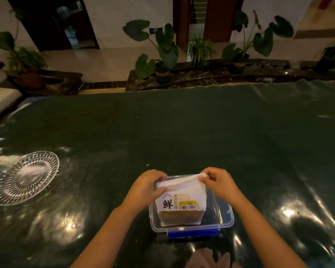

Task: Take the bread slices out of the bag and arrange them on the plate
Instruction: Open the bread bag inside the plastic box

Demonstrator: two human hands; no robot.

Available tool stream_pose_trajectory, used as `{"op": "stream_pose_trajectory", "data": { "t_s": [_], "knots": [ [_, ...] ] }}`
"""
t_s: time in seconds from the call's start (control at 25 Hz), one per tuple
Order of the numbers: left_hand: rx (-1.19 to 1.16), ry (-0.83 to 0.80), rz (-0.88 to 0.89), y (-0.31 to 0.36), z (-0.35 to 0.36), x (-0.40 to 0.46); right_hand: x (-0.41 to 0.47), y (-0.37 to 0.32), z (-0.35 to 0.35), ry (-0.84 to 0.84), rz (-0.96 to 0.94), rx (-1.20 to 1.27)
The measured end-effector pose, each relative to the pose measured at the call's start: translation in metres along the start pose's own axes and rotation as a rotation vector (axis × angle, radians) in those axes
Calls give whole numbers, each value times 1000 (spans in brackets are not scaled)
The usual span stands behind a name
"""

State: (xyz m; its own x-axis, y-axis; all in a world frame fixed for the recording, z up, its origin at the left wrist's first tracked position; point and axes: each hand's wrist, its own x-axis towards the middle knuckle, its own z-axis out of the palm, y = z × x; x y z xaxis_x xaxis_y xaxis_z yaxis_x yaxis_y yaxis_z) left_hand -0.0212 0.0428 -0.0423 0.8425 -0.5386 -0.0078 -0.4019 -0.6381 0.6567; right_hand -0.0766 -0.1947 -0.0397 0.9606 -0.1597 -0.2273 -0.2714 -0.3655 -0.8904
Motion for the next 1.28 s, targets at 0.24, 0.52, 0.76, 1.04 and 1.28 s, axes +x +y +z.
{"op": "stream_pose_trajectory", "data": {
  "t_s": [0.24, 0.52, 0.76, 1.04, 1.28],
  "knots": [
    [-35, -1, 23, -5, 4, -3, 3, 4, 7, 50, 91, 72],
    [-353, -31, -192, 0, -2, 4, -5, -8, 8, -4, -63, 34],
    [-164, 2, -132, 8, -6, 2, -2, -16, 11, 29, -48, 53],
    [-294, 8, -66, 10, -15, 3, -6, -23, 5, 11, -48, 93],
    [-342, 0, -172, 18, -15, 7, -1, -41, 2, -35, -93, -68]
  ]
}}
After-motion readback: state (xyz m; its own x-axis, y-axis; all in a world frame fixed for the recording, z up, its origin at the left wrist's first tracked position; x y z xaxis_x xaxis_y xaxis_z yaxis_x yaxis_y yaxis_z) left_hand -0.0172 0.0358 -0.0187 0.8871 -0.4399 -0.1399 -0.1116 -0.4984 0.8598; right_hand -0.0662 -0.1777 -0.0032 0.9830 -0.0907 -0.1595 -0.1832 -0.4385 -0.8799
